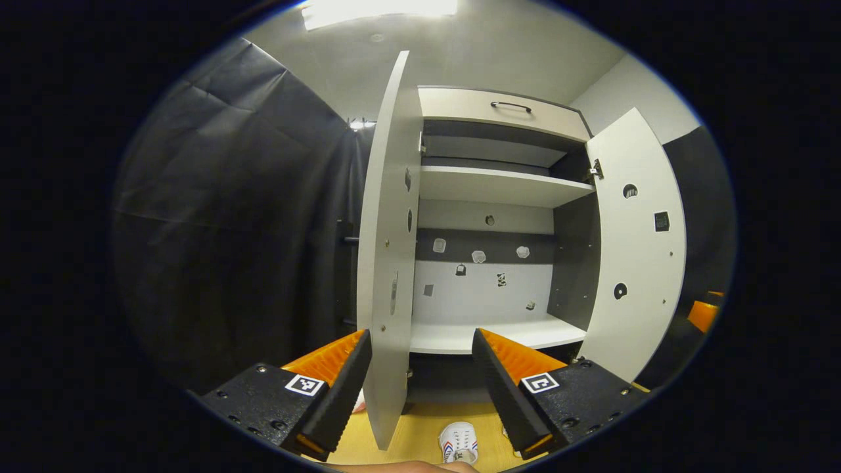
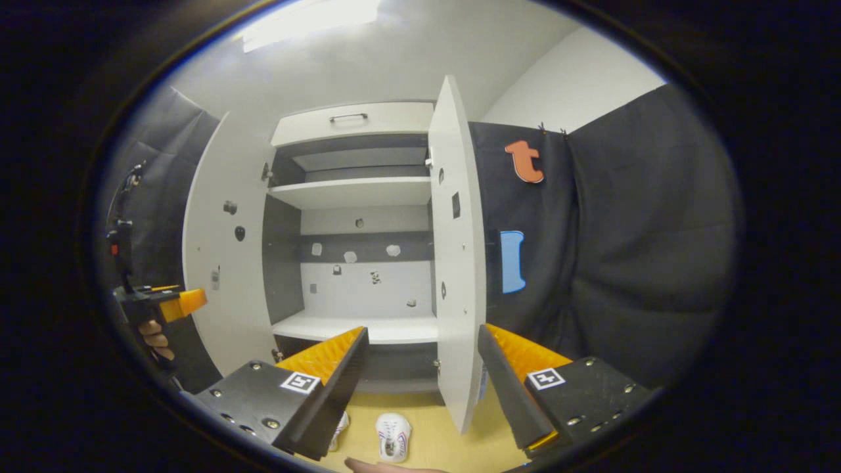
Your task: Grab one shoe with the right hand and put it into the shoe cabinet, grab the other shoe with the left hand and put it into the shoe cabinet; then close the right door with the right hand and the left door with the left hand.
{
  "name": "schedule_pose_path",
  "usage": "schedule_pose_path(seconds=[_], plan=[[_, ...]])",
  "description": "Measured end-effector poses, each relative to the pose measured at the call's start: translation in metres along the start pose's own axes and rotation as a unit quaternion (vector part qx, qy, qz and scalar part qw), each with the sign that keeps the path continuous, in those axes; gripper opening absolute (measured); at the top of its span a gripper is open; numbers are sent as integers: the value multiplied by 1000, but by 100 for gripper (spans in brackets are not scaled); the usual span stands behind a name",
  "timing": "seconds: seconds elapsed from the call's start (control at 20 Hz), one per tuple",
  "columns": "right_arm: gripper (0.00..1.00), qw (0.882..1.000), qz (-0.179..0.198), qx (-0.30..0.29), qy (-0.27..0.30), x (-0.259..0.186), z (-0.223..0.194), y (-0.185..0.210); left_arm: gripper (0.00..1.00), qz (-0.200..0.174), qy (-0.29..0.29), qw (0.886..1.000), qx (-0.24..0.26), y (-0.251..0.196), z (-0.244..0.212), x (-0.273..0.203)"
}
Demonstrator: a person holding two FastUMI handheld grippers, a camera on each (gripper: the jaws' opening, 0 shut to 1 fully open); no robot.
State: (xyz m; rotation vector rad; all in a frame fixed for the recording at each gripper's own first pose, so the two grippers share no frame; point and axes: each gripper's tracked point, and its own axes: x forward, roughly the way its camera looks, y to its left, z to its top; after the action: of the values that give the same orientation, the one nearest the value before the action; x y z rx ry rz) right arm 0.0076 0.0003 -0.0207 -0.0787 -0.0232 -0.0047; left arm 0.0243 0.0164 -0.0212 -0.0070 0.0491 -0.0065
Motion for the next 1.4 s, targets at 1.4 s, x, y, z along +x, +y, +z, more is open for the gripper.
schedule_pose_path(seconds=[1.4], plan=[[89, 962, 58, -12, 266, 68, -431, 94, 94, -37, 43, 998, -24, 8, -90, -65]])
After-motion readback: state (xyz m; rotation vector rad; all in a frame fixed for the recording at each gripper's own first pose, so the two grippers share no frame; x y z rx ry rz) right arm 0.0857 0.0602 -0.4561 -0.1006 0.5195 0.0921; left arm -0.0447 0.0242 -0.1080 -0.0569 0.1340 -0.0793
